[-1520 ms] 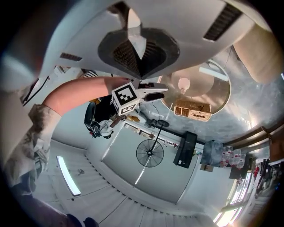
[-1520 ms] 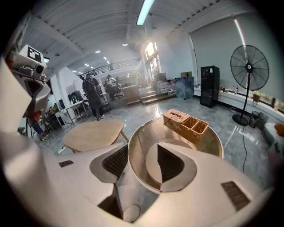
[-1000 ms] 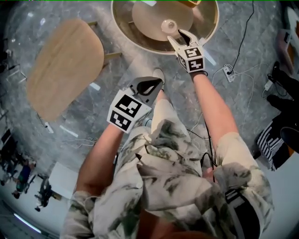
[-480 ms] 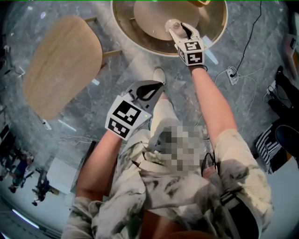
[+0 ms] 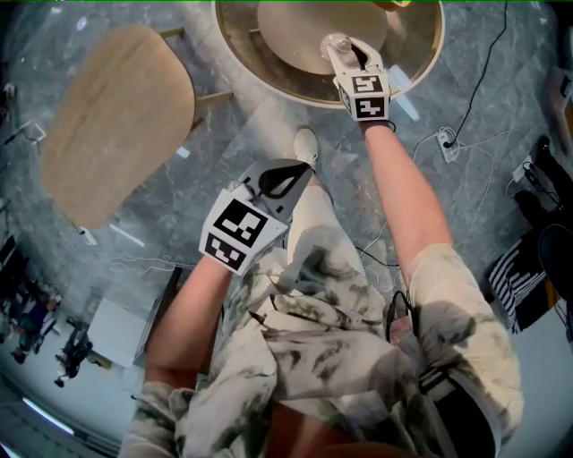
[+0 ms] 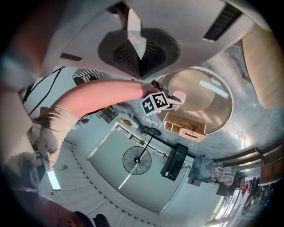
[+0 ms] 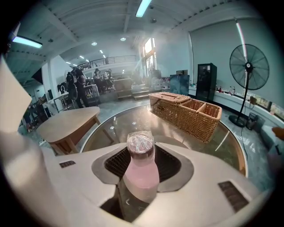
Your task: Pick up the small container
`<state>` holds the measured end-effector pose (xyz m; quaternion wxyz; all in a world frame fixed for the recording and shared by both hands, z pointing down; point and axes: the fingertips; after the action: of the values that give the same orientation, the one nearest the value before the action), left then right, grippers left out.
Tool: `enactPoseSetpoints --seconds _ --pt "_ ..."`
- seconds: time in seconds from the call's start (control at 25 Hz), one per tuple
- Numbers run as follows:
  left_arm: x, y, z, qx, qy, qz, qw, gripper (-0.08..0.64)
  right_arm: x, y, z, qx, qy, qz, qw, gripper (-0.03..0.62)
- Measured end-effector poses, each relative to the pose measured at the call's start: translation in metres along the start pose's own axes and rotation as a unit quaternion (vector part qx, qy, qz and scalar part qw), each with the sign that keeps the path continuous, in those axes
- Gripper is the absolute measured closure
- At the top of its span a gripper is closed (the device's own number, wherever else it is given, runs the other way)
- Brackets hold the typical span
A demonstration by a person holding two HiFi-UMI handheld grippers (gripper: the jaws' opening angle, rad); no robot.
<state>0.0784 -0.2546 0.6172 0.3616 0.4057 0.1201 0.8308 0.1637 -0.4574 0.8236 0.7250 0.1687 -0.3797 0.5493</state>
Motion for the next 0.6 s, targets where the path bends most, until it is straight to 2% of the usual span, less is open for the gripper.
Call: enactPoseSetpoints --seconds 0.24,0.6 --pt "0.004 0.003 -0.002 -0.003 -0.001 -0.003 1.0000 0.538 -0.003 0.000 0.002 0.006 -0.003 -0.016 1.000 0.431" --pt "0.009 0.005 -0.011 -0.009 -0.006 0.000 0.9999 0.538 -0.001 0.000 -0.005 0.009 0.016 -0.002 1.000 0.436"
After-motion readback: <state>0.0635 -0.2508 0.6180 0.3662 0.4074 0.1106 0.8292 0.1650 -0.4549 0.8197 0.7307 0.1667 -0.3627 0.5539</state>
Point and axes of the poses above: the fingertips, and each gripper's own axes: z forward along the fingers, y to its left, x out of its underside, and after that the axes turned 7 degrees about z, right-handed
